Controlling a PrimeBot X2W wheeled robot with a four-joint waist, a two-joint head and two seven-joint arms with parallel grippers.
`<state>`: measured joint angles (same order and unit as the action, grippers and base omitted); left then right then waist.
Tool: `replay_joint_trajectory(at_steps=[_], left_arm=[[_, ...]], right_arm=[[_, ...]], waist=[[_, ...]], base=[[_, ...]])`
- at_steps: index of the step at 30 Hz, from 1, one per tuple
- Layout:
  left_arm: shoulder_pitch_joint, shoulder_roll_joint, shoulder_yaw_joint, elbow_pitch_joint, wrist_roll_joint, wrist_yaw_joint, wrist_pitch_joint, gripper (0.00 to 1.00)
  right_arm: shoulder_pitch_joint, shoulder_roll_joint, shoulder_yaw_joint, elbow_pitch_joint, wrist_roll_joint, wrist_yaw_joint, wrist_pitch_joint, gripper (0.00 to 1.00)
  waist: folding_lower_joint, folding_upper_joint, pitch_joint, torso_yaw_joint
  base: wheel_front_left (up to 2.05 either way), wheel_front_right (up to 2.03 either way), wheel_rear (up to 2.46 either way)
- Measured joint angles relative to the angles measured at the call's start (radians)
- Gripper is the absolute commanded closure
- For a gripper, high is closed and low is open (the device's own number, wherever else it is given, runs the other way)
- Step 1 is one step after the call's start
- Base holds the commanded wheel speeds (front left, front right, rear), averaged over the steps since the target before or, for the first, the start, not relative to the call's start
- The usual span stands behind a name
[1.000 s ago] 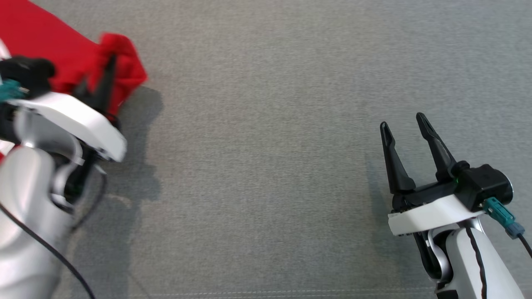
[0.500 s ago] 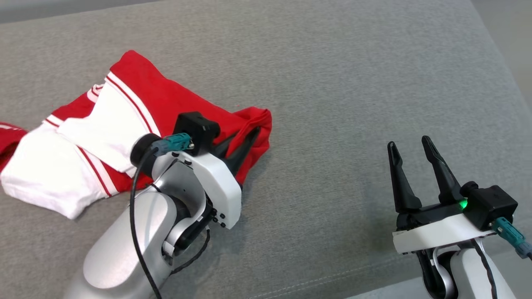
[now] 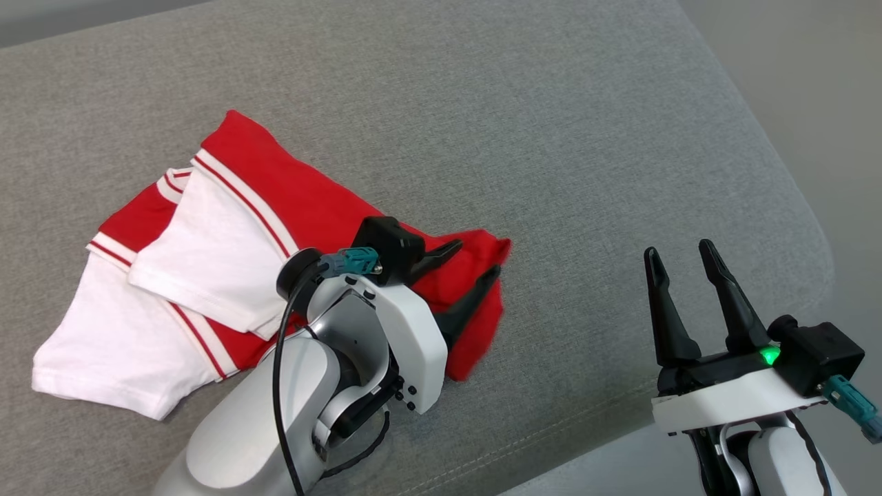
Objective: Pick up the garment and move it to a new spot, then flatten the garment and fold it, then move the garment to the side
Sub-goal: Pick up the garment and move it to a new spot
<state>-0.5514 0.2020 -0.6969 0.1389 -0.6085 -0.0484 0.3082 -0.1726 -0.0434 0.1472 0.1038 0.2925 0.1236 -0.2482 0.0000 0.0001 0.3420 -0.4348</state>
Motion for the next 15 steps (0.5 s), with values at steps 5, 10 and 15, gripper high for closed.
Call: replay_joint_trajectory(at_steps=[5,10,15], left_arm=[[0.011,0.006,0.013,-0.071,0.014,0.01,-0.058,0.0],[0.018,0.053,0.101,-0.163,0.065,0.097,-0.137,0.0],[0.088,0.115,0.235,-0.206,0.062,0.177,-0.206,0.0]], right_arm=[[-0.003,0.001,0.0,-0.005,-0.013,0.0,0.0,0.0],[-0.021,0.0,0.001,-0.004,-0.061,0.0,0.0,0.0],[-0.048,0.0,-0.005,0.004,-0.104,0.0,0.0,0.0]], waist=[[0.0,0.0,-0.009,0.051],[0.0,0.0,-0.023,0.13],[0.0001,0.0,-0.042,0.225]], base=[[0.0,0.0,0.0],[0.0,0.0,0.0],[0.0,0.0,0.0]])
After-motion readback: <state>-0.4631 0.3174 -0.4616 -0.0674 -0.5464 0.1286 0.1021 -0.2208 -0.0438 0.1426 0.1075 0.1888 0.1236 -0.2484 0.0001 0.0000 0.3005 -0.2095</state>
